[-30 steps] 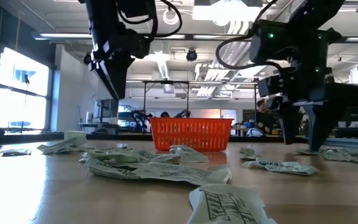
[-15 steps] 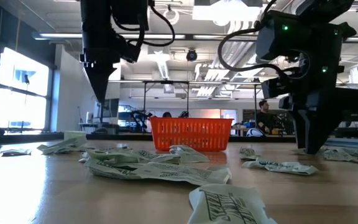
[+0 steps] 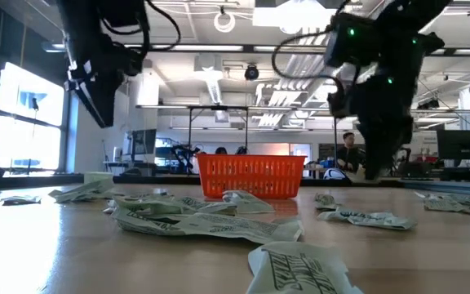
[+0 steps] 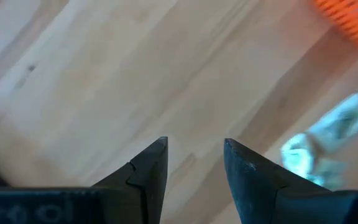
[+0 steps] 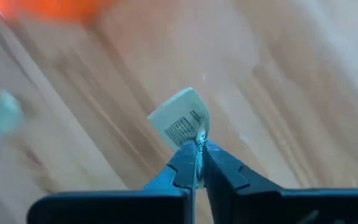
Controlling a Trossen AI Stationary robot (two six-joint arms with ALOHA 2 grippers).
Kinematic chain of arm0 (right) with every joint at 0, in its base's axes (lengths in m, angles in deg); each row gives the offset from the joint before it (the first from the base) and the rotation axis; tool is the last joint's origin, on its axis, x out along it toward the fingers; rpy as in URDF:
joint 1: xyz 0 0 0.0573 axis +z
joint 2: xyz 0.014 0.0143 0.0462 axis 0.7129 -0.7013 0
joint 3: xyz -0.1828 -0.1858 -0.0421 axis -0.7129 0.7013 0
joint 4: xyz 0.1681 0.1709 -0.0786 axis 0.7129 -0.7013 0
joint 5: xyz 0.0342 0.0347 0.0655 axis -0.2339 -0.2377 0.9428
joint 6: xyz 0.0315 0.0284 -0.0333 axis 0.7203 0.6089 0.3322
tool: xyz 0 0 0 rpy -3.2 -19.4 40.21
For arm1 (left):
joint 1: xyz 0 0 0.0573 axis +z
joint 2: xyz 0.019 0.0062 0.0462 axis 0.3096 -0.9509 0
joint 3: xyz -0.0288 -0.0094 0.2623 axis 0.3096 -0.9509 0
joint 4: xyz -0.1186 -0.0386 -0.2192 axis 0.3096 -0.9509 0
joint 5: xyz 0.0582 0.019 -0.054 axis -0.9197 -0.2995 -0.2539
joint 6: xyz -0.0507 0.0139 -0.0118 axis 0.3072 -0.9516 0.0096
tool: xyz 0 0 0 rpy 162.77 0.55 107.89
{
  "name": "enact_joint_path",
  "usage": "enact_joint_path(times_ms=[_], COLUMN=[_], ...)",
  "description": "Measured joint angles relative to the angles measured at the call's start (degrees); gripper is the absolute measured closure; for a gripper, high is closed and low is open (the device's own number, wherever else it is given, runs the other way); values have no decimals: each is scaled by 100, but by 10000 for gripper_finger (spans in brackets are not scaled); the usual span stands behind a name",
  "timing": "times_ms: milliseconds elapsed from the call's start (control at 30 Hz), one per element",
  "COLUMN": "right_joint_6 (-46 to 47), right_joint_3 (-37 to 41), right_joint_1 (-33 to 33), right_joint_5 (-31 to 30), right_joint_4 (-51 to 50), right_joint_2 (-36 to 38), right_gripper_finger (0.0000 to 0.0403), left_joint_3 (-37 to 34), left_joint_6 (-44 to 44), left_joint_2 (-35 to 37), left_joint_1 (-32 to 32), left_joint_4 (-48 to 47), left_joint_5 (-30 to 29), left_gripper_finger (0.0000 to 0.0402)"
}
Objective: Pick and place Stevia / Truvia into bins
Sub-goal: Put the stevia packet into the orange bin
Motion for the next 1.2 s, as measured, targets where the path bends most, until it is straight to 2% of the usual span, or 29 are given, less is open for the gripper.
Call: enact_joint_path(times_ms=[133, 233, 367, 467, 567, 667, 800, 933, 1067, 1200], right_joint_6=[59, -185, -419, -477, -601, -660, -658, -666, -843, -1130], right_joint_3=[-382, -831, -1401, -1744, -2090, -2440, -2710, -2821, -2875, -2896], right_joint_1=[-208, -367, -512, -572, -575, -563, -621, -666, -659, -681], right_joint_5=[-156, -37, 100, 416, 733, 778, 641, 432, -161, -280], right_joint_4=[129, 339, 426, 412, 434, 460, 350, 116, -116, -344], right_joint_2=[452, 452, 15, -462, -971, -1444, -1838, -1875, -1736, -1661], right_gripper_finger=[396, 397, 397, 397, 397, 384, 328, 238, 144, 78], left_joint_3=[-336, -590, -924, -1199, -1538, -1804, -2002, -2023, -2027, -2027], left_joint_6=[222, 330, 334, 306, 344, 494, 752, 1107, 1244, 1261], left_joint_2=[602, 859, 1000, 1000, 998, 998, 996, 976, 969, 881], left_joint_1=[-14, -14, -14, -14, -14, -14, -14, -14, -76, -497], left_joint_4=[364, 440, 534, 591, 890, 1304, 1883, 2106, 2400, 2796], left_joint_5=[220, 305, 587, 860, 1219, 1515, 1860, 1873, 1940, 1784], left_gripper_finger=[213, 213, 213, 213, 213, 213, 213, 213, 213, 213])
